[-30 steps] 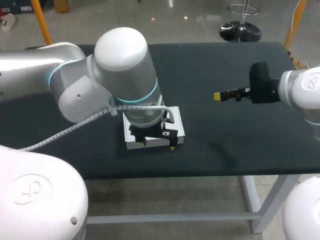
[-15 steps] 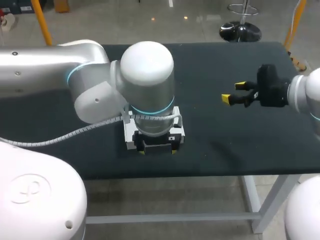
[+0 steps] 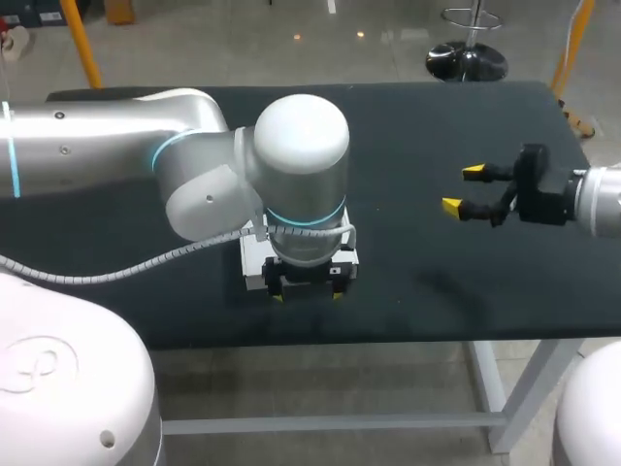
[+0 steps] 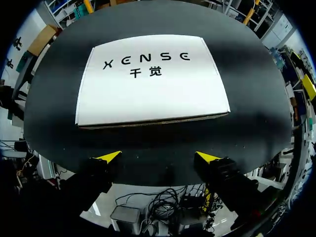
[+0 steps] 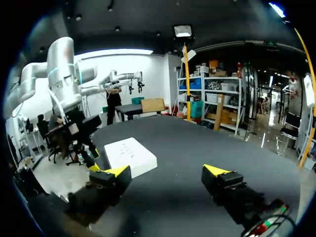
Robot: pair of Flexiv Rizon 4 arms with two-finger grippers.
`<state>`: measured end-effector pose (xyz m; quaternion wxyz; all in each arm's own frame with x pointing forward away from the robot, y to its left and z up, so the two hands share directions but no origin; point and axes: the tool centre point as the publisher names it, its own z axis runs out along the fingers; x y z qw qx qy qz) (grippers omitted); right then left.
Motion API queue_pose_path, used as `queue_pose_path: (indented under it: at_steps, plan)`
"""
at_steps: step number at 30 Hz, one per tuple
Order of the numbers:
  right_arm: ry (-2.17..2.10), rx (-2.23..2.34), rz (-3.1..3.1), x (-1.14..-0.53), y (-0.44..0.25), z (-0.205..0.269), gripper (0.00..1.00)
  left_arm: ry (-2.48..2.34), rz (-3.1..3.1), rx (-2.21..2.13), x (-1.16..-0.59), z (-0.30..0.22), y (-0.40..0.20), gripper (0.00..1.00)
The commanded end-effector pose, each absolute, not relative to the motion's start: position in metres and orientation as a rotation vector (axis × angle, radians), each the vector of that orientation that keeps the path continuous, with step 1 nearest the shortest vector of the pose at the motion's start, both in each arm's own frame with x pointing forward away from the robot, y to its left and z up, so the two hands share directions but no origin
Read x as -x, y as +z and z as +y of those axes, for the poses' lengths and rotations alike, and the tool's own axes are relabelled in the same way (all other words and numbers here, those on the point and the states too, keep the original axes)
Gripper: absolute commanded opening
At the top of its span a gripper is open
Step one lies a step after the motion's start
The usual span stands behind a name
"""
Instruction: Assemble the packaging by folding the flat box into shape, placing the metal phone stand inside, and closing the box properly
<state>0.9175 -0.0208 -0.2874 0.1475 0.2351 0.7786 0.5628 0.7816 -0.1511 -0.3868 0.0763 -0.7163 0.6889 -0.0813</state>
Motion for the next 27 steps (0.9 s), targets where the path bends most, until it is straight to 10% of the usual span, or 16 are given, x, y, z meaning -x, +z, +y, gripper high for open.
queue_pose_path:
  at_steps: [1,27]
  plan:
    - [1.732,-0.640,2.138,-0.916,-0.289,-0.024,1.00,-0.233,2.060,2.169,-0.792,-0.151,-0.393,1.00]
    - [1.732,-0.640,2.138,-0.916,-0.289,-0.024,1.00,-0.216,1.960,2.240,-0.868,-0.130,-0.406,1.00]
